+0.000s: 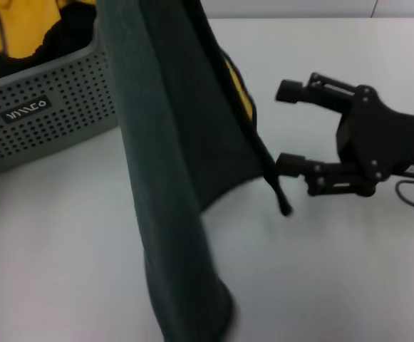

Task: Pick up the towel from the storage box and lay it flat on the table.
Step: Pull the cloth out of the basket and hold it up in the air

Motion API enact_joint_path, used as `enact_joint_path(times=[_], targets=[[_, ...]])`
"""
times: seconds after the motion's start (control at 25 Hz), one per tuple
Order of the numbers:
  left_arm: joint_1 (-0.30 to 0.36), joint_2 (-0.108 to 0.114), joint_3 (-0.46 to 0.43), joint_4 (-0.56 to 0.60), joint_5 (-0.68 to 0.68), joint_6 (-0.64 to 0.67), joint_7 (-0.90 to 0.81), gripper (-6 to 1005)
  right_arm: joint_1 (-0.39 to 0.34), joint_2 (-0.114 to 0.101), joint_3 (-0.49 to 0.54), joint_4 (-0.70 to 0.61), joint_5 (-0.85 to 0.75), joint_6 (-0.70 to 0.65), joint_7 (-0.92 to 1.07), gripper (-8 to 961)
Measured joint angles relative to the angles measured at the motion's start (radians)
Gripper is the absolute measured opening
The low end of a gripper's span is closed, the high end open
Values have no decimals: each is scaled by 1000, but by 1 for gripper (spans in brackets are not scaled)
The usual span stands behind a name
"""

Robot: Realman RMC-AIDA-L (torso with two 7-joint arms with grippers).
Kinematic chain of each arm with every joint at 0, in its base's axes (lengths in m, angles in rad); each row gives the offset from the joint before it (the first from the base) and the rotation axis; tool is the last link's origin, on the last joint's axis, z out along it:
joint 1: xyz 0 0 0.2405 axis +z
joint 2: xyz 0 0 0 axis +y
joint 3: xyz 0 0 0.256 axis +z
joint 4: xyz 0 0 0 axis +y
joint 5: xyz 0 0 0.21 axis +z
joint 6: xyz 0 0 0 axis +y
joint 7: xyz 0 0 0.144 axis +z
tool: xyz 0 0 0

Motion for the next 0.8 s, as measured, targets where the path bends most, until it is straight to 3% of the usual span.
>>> enact_joint_path(times=[0.16, 0.52, 0.8], targets=[[-34, -1, 24, -74, 3, 2, 29, 29, 14, 0, -66, 10, 36, 16, -10, 869], [-68, -1, 88, -80, -4, 29, 92, 29, 19, 0, -82, 14, 81, 101, -16, 868], [-81, -4, 129, -117, -50, 30, 150, 29, 20, 0, -159, 15, 155, 105, -16, 786]])
